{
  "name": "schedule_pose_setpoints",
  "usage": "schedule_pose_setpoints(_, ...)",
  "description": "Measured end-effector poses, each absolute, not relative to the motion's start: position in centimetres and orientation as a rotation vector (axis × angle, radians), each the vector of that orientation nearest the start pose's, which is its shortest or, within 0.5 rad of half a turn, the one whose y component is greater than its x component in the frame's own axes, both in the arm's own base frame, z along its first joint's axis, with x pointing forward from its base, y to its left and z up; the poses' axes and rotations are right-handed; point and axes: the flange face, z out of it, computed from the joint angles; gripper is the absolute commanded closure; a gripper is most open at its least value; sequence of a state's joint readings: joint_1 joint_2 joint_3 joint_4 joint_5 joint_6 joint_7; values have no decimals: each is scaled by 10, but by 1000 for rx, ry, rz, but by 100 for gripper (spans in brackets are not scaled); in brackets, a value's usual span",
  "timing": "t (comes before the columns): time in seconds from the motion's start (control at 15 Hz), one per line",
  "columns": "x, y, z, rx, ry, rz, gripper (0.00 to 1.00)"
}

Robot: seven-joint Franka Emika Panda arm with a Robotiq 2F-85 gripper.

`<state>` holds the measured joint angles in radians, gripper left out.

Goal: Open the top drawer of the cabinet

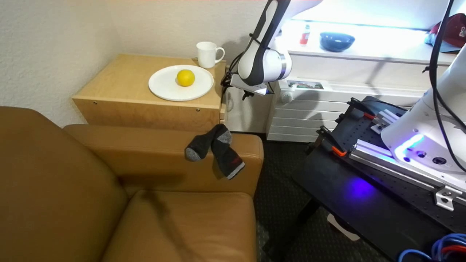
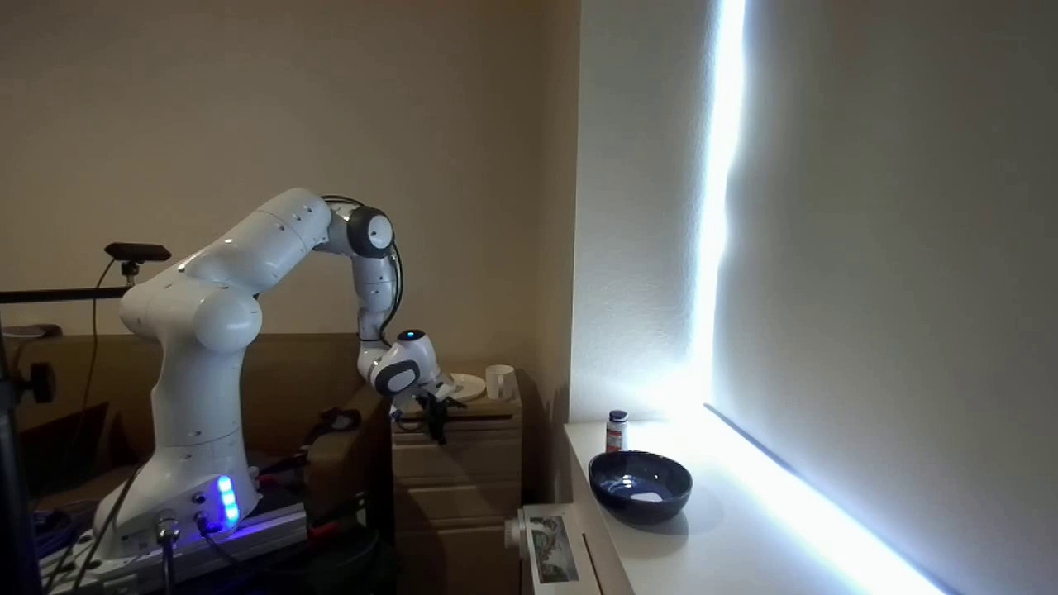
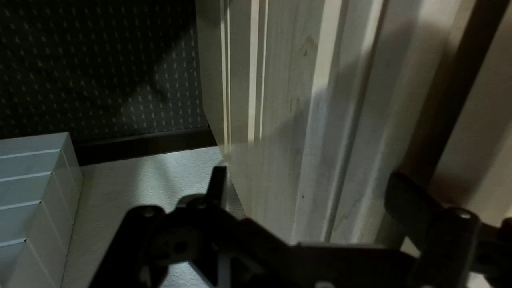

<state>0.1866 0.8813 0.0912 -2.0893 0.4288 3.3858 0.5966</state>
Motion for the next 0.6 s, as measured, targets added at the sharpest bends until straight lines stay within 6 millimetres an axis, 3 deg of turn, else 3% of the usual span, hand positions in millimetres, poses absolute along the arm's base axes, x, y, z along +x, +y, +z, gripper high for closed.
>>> schedule_pose_setpoints(0.6, 548, 99, 36, -2548, 1102, -450, 0)
